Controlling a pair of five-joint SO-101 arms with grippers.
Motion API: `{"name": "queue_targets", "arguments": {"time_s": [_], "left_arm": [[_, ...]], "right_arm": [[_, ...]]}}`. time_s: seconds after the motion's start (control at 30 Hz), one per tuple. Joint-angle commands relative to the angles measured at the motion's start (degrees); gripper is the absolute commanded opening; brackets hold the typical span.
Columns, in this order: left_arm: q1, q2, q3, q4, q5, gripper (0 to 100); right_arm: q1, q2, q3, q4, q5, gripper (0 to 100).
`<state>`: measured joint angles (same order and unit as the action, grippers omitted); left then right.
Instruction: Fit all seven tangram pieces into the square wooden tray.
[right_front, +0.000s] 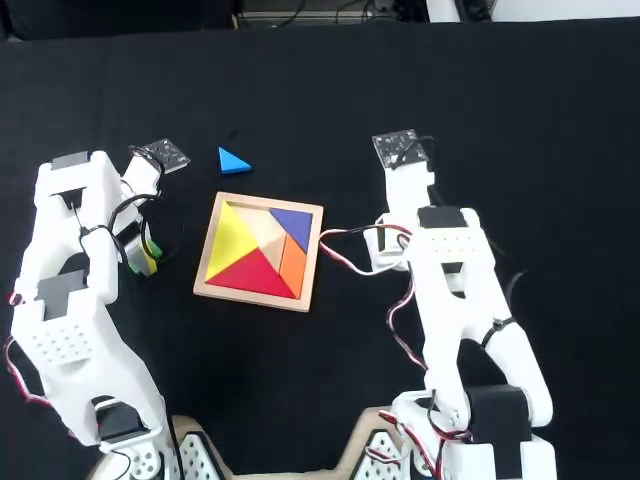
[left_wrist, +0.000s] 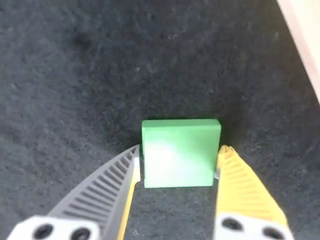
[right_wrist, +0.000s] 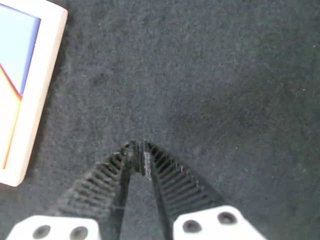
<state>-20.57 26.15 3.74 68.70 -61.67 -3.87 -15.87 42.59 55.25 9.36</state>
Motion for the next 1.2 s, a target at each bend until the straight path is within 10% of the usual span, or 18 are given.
{"name": "queue_targets", "arguments": {"time_s": [0.0,0.23,0.57,0.73,1.17], "left_arm": [[1.19,-0.26,-2.51,-1.05,1.05,23],[2.33,-0.79,-2.51,-0.53,1.05,3],[5.32,-3.16,-5.93,7.82,1.67,3],[12.62,-11.25,-10.42,18.55,2.90,3],[33.36,-8.09,-12.53,8.97,20.48,3]], "right_arm": [[0.18,-0.13,-2.42,-0.79,0.62,1.1],[0.18,-0.13,-2.42,-0.79,0.62,1.1],[3.16,-0.22,-3.03,-0.88,0.18,1.1],[9.58,-2.68,-4.35,-0.79,-2.90,1.1],[10.29,-4.00,-3.21,-1.23,-2.99,1.1]]}}
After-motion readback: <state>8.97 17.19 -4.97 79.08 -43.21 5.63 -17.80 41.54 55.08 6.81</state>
